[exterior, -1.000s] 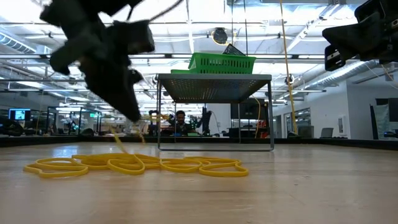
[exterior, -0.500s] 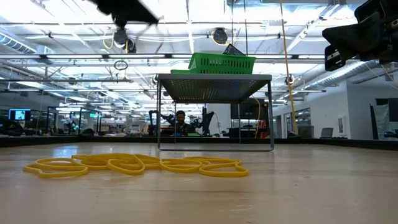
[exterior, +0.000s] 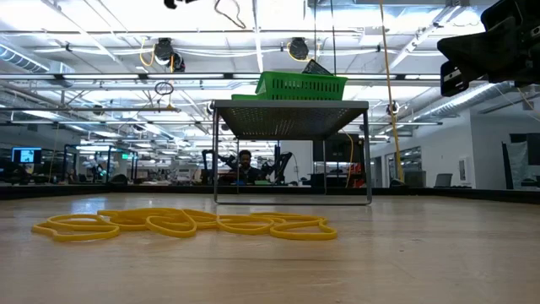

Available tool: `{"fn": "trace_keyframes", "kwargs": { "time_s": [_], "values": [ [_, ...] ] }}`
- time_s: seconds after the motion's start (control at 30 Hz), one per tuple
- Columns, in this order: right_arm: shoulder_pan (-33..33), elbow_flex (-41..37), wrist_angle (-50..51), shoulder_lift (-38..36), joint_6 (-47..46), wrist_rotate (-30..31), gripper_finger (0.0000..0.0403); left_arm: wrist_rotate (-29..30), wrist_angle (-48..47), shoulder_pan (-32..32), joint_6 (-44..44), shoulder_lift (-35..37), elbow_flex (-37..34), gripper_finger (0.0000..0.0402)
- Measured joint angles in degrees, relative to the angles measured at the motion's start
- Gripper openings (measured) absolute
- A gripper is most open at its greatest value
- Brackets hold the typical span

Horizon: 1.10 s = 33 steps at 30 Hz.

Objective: Pick & Place Office Desk Supplies
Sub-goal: Put the yellow rubber band into the left green bin on the shelf

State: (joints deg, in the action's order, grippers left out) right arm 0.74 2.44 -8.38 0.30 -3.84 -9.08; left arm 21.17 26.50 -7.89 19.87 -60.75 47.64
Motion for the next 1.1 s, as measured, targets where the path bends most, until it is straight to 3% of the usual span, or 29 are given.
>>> {"fn": "trace_keyframes", "kwargs": {
  "time_s": [0.23,0.4,0.53,0.7,1.1],
  "values": [
    [0.0,0.0,0.0,0.0,0.0,0.0,0.0,-9.4,4.5,-14.6,-9.2,-2.4,0.1,0.0005],
    [0.0,0.0,0.0,0.0,0.0,0.0,0.0,-14.5,5.1,-19.3,-13.6,-9.1,1.5,0.0011],
    [0.0,0.0,0.0,0.0,0.0,0.0,0.0,-16.9,4.9,-20.5,-14.5,-15.1,3.2,0.0005],
    [0.0,0.0,0.0,0.0,0.0,0.0,0.0,-15.6,5.0,-20.6,-14.6,-20.2,4.1,0.0012],
    [0.0,0.0,0.0,0.0,0.0,0.0,0.0,-14.7,4.2,-20.6,-15.6,-24.6,4.1,0.0016]
  ]
}}
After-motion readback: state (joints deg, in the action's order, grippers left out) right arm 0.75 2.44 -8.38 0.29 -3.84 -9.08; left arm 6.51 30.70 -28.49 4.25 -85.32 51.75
